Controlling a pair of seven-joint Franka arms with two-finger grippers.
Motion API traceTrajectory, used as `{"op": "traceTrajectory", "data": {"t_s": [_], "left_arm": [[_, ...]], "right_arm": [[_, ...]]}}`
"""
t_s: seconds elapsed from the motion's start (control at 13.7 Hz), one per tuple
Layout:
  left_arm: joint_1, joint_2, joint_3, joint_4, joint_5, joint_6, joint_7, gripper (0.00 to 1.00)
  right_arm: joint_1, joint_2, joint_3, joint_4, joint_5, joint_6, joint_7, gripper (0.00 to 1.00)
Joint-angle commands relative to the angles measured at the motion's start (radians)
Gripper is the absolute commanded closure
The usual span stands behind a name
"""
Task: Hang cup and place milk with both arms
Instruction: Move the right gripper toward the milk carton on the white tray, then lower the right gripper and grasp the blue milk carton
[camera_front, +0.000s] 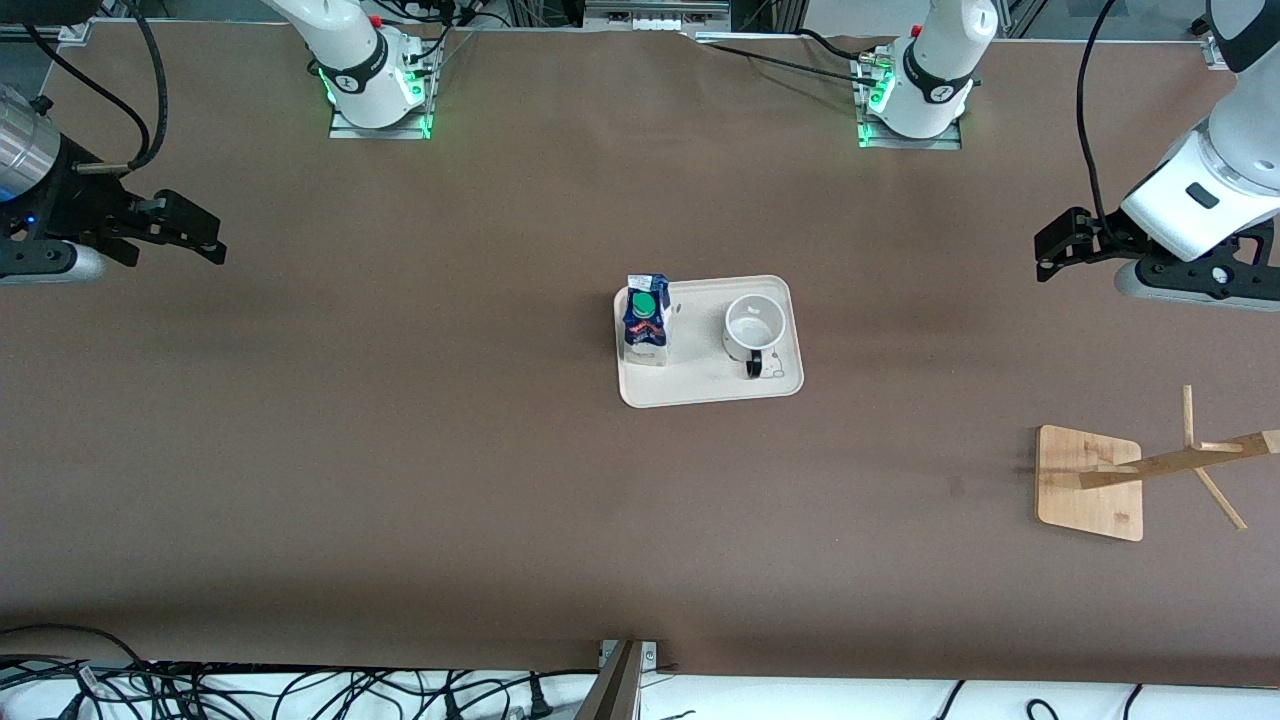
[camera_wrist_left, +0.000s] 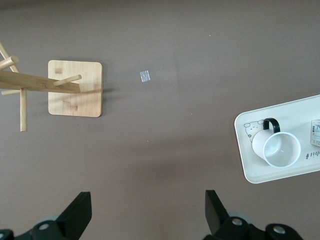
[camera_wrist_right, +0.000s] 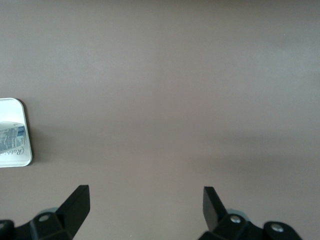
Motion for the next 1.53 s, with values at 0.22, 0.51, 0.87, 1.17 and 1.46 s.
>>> {"op": "traceTrajectory", "data": {"t_s": [0.22,0.51,0.87,1.17,1.46], "left_arm": [[-0.004,0.019,-0.002,0.042,0.024,-0.025,0.015,0.0],[-0.006,0.019,0.0,0.042,0.024,-0.025,0.015,0.0],[-0.006,0.019,-0.002,0.042,0.024,-0.025,0.015,0.0],[-0.008,0.019,-0.002,0.043,0.024,-0.025,0.015,0.0],[-0.009,0.019,-0.005,0.043,0.024,-0.026,0.014,0.0]], "right_arm": [[-0.005,0.027,0.0,0.008,0.048,-0.011,-0.011,0.0],[0.042,0.12,0.028,0.002,0.085,-0.05,-0.006,0.0],[0.224,0.159,0.04,0.002,0.106,0.056,0.274,0.0],[0.378,0.232,0.04,0.01,0.146,0.196,0.534,0.0],[0.496,0.303,0.039,0.013,0.14,0.318,0.644,0.0]]}}
